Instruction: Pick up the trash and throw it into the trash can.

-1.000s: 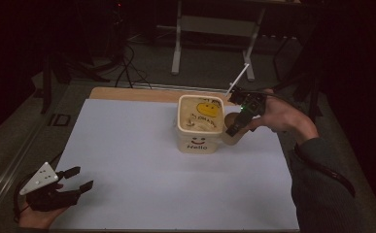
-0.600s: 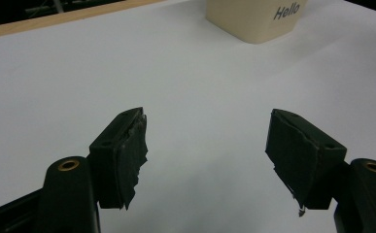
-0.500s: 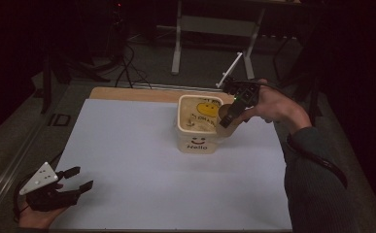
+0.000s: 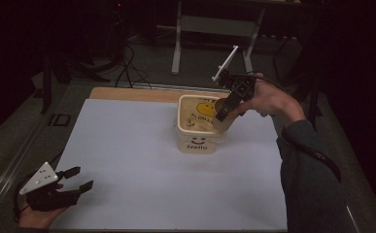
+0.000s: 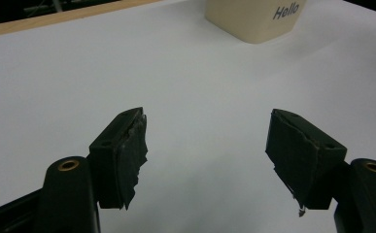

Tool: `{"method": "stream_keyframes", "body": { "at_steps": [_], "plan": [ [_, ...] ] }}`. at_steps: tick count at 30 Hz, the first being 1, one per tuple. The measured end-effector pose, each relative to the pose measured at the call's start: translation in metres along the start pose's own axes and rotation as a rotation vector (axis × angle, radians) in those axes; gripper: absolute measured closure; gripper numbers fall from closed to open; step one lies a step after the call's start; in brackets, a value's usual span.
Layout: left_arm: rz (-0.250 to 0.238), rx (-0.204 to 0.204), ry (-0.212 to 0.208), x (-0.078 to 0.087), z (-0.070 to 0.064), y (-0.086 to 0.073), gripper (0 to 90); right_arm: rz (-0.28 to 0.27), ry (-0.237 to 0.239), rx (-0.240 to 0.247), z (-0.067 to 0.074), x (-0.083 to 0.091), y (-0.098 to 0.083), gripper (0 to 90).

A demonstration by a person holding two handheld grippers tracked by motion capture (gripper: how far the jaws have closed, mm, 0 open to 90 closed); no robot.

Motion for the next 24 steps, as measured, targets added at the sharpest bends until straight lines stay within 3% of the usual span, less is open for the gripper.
{"method": "stream_keyframes", "body": {
  "at_steps": [13,14,24],
  "plan": [
    [-0.006,0.001,-0.001,0.001,0.001,0.0,30.9,-0.003,-0.003,-0.004,0.0,0.0,0.002,17.5],
    [-0.006,0.0,-0.001,0.001,0.001,0.0,30.9,-0.01,0.001,-0.009,0.001,-0.006,0.024,17.5],
    [-0.007,0.0,-0.001,0.001,0.001,0.0,30.9,-0.022,0.003,-0.019,0.0,-0.012,0.028,17.5]
  ]
}}
Point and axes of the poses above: each handheld gripper's, and its own axes: x roughly backward along the jaws, y roughly out of its top, z roughly to its left, the point moved 1 cm from there along -x, roughly forward along the jaws, and after that the axes turned 8 degrees about -y, right-handed, at the moved point
